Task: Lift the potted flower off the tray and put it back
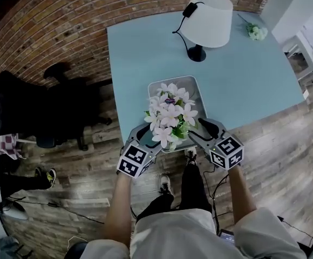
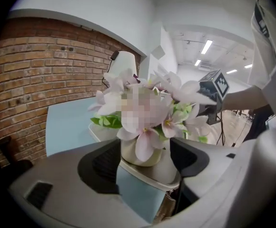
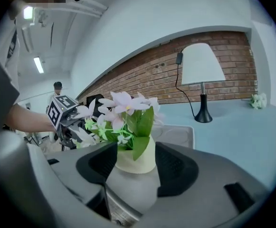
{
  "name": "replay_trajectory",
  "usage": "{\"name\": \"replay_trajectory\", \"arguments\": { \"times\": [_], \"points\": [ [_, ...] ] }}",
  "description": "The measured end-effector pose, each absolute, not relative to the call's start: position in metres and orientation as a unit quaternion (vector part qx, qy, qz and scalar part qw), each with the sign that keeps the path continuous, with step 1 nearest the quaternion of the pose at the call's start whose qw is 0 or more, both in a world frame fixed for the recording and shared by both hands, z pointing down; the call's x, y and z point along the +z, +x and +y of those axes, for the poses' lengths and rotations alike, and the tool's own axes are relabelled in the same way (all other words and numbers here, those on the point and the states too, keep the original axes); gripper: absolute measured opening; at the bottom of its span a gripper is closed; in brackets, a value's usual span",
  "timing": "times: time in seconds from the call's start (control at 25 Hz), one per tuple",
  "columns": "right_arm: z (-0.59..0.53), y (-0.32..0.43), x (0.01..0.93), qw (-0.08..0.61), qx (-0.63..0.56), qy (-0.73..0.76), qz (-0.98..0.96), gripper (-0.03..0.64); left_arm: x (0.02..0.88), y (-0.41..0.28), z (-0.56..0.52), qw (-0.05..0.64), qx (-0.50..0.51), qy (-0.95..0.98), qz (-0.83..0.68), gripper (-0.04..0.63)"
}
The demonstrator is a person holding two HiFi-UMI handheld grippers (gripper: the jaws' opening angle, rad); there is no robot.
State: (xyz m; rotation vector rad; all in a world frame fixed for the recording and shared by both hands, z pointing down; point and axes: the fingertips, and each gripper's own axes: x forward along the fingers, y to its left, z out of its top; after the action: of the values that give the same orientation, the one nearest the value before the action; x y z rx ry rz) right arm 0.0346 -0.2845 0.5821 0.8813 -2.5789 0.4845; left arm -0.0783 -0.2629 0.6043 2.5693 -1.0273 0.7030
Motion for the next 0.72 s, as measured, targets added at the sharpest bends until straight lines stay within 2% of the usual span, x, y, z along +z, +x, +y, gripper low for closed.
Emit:
{"name": "replay_trajectory", "arguments": {
  "times": [0.2, 0.72],
  "points": [
    [-0.293, 0.029, 0.607, 0.218, 0.166, 0.26, -0.926, 0.29, 0.625, -0.073, -0.267, 0.149, 0.247, 0.895, -0.341, 0.35],
    [-0.297, 0.013, 0.648, 0.29, 0.123, 0.165, -0.935, 0.29, 0.645, -0.062, -0.275, 0.143, 0.272, 0.896, -0.319, 0.357]
  ]
}}
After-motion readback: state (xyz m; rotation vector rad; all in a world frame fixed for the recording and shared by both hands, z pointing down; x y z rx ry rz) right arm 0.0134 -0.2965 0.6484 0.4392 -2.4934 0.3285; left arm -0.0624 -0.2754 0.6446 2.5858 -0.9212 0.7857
